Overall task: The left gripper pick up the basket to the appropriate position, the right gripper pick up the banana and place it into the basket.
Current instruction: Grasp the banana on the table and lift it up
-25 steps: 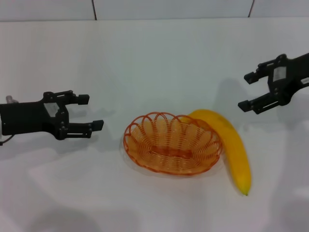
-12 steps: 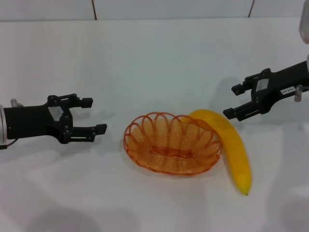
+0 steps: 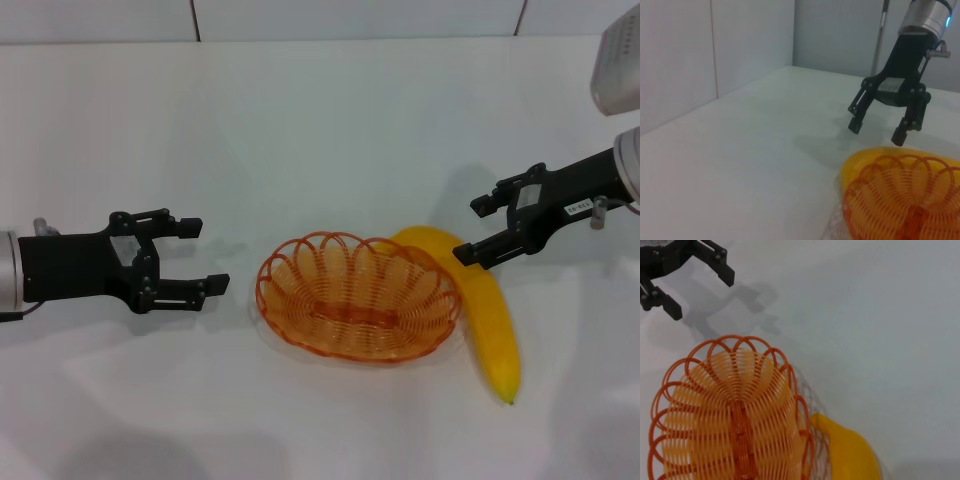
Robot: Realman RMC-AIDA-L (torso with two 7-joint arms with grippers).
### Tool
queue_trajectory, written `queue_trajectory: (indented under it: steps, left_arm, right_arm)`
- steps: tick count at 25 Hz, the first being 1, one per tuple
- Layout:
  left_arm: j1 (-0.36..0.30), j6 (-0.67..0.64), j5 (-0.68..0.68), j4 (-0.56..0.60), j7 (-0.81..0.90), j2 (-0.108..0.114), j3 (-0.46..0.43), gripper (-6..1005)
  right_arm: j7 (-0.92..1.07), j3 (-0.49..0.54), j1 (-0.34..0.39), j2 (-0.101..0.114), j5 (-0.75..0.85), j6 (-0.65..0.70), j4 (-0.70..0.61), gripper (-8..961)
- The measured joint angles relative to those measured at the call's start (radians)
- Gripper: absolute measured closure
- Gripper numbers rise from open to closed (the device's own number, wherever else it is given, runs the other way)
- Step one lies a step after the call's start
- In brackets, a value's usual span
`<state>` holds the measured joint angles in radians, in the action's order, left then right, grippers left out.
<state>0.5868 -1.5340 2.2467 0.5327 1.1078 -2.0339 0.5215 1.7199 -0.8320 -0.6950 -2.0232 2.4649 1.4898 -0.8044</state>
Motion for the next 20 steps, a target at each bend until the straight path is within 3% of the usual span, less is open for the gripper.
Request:
queue_trajectory:
  steps: [12, 20]
  left_arm:
    - [-0.001, 0.0, -0.003, -0.002, -0.005, 0.0, -0.001, 123]
    - [-0.003, 0.0, -0.004, -0.002, -0.005, 0.0, -0.006, 123]
  right_arm:
    - [-0.005, -0.096, -0.009, 0.0, 0.0, -0.113, 0.065, 142]
    - [0.003, -0.094, -0.008, 0.003, 0.004, -0.129, 0.056, 142]
